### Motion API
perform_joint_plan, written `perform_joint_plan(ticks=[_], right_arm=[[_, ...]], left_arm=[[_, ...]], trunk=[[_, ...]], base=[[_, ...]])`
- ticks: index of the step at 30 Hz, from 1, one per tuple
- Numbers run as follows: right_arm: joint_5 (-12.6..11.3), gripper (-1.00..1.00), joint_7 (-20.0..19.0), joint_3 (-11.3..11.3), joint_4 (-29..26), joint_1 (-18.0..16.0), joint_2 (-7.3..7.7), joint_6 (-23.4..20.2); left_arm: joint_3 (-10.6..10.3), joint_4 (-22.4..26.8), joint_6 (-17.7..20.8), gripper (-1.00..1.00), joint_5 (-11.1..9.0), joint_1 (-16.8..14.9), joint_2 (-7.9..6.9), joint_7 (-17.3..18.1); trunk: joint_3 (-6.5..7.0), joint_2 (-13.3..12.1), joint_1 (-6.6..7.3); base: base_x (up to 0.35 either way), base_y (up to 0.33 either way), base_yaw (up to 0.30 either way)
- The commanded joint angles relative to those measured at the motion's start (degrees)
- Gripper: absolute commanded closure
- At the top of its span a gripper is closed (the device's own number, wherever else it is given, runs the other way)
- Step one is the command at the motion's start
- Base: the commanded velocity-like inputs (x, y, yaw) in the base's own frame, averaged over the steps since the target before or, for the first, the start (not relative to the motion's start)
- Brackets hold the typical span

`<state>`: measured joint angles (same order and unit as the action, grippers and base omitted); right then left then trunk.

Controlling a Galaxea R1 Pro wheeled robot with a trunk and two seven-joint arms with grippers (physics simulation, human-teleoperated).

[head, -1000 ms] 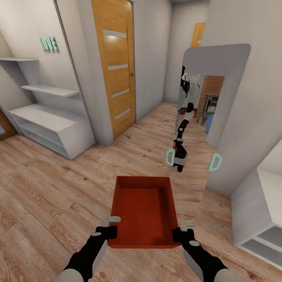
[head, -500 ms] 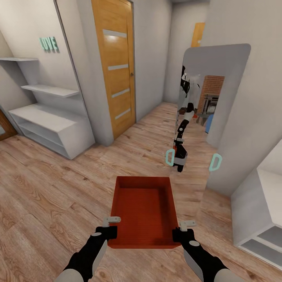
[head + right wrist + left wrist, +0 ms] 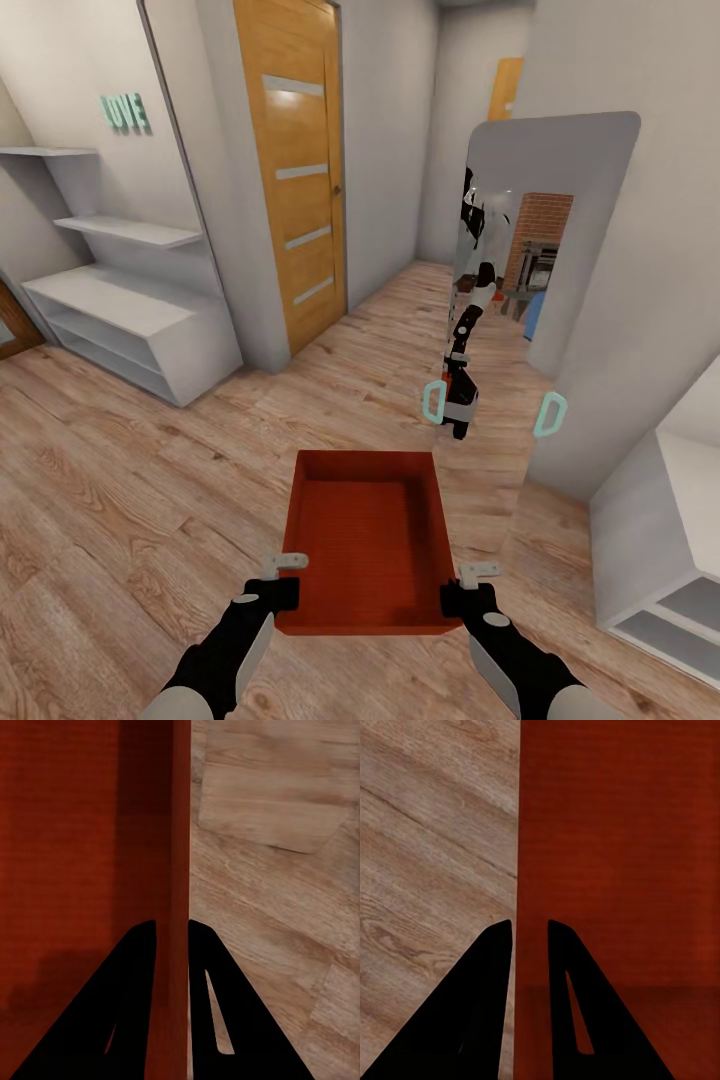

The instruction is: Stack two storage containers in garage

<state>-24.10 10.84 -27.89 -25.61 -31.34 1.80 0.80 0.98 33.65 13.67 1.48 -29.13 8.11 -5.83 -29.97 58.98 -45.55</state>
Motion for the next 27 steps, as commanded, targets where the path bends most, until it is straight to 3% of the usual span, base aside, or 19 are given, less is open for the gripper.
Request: perform_joint_plan(ticks=[1,27], right_arm=[[-0.77,1.0,0.23,-0.64,1.87,-0.04,1.5,0.1],[-0.79,1.0,-0.3,-0.76,1.88,-0.04,1.46,0.07]], left_arm=[[-0.04,0.19,0.3,1.0,-0.42,-0.05,-0.02,1.44],[-0.1,0.18,0.29,1.0,-0.42,-0.05,-0.02,1.35]], trunk=[[-0.05,0.04,0.0],[-0.05,0.04,0.0]], base=[[0.0,0.0,0.0],[0.0,0.0,0.0]])
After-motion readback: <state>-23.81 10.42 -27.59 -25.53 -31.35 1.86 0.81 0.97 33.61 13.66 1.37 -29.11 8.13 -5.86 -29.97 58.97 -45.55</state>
